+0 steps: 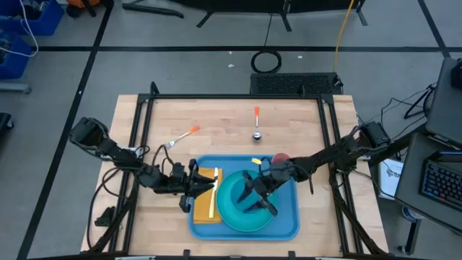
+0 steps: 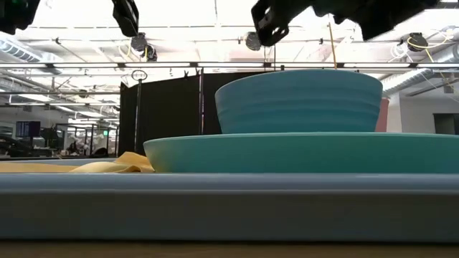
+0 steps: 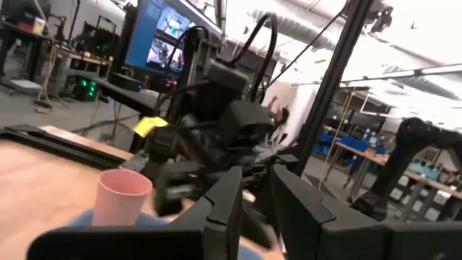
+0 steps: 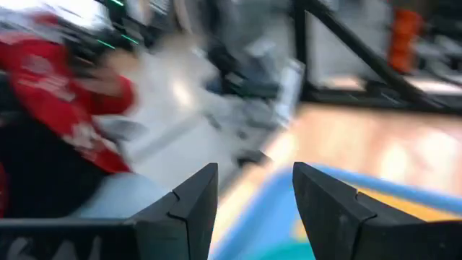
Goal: Set up tray
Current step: Put the orange spoon on top of the yellow napkin to the left of the yellow knife
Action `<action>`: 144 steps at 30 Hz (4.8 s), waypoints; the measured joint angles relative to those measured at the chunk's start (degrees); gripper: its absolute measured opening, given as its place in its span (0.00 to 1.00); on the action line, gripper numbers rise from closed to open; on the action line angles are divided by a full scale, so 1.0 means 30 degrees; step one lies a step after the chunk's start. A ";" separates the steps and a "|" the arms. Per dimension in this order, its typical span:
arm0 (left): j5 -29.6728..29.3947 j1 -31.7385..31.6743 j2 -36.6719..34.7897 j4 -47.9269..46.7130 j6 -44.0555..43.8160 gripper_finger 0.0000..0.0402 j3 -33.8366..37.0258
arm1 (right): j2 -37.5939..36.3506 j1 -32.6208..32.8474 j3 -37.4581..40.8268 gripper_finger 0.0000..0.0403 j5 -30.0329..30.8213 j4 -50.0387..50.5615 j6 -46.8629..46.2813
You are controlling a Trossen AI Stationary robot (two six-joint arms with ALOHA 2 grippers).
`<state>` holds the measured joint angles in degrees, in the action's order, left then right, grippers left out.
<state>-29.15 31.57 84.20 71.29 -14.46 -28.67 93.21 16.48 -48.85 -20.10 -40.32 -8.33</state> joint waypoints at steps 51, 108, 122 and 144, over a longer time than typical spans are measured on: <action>0.0240 -0.0284 -0.0115 -0.3863 -0.0262 0.20 0.0022 | 0.3164 -0.9622 -0.8297 0.23 0.7659 2.6697 0.8587; 0.0270 -0.0415 -0.0107 -0.4745 -0.0254 0.20 0.0022 | 0.5314 -1.1346 -1.0306 0.23 0.5109 2.8957 0.9228; 0.0270 -0.0415 -0.0107 -0.4767 -0.0231 0.20 0.0022 | 0.5376 -1.1616 -1.0306 0.23 0.5189 2.9027 0.8878; 0.0270 -0.0408 -0.0107 -0.4781 -0.0231 0.20 0.0022 | 0.5376 -1.1936 -0.9067 0.23 0.5235 2.7745 0.8786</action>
<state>-28.34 30.35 83.88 56.95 -15.16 -28.60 109.34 -19.33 -76.05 -4.40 42.92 18.03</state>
